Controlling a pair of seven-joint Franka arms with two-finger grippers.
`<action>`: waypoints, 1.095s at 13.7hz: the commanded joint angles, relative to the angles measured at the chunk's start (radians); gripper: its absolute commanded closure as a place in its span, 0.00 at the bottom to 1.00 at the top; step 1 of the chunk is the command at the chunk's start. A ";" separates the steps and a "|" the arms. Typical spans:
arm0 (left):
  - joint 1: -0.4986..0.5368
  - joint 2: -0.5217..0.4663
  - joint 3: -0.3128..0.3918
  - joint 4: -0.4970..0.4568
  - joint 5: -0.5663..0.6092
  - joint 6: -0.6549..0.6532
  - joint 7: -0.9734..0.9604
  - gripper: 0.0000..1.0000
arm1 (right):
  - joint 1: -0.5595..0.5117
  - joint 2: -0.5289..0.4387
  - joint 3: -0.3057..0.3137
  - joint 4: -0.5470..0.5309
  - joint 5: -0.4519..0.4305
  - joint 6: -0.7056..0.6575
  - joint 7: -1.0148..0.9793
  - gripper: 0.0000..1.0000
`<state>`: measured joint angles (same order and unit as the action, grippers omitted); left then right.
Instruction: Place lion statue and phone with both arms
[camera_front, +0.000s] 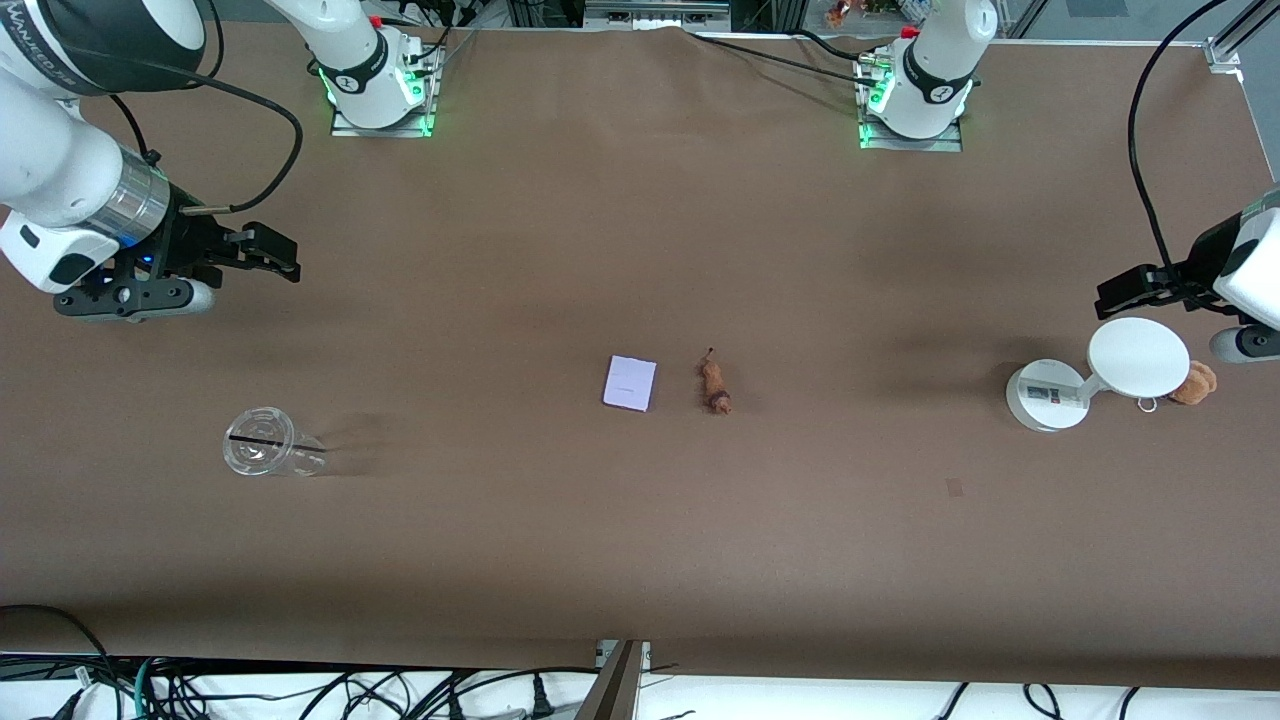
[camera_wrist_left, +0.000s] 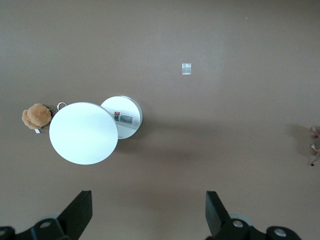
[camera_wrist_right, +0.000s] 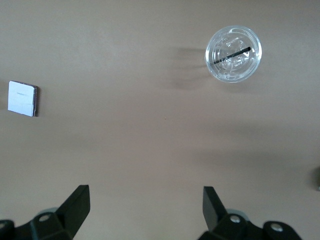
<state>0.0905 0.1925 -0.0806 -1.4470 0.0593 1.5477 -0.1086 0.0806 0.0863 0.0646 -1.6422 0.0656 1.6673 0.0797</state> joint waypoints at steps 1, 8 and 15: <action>-0.005 0.018 0.001 0.030 0.007 -0.009 0.020 0.00 | -0.013 -0.022 0.014 -0.019 -0.009 0.005 0.008 0.00; -0.017 0.019 -0.001 0.028 0.007 -0.009 0.012 0.00 | -0.013 -0.022 0.014 -0.019 -0.009 0.005 0.008 0.00; -0.037 0.034 -0.004 0.027 -0.047 -0.008 -0.066 0.00 | -0.013 -0.022 0.015 -0.019 -0.009 0.005 0.008 0.00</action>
<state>0.0728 0.2101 -0.0835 -1.4466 0.0294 1.5477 -0.1355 0.0806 0.0863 0.0646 -1.6422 0.0656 1.6673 0.0798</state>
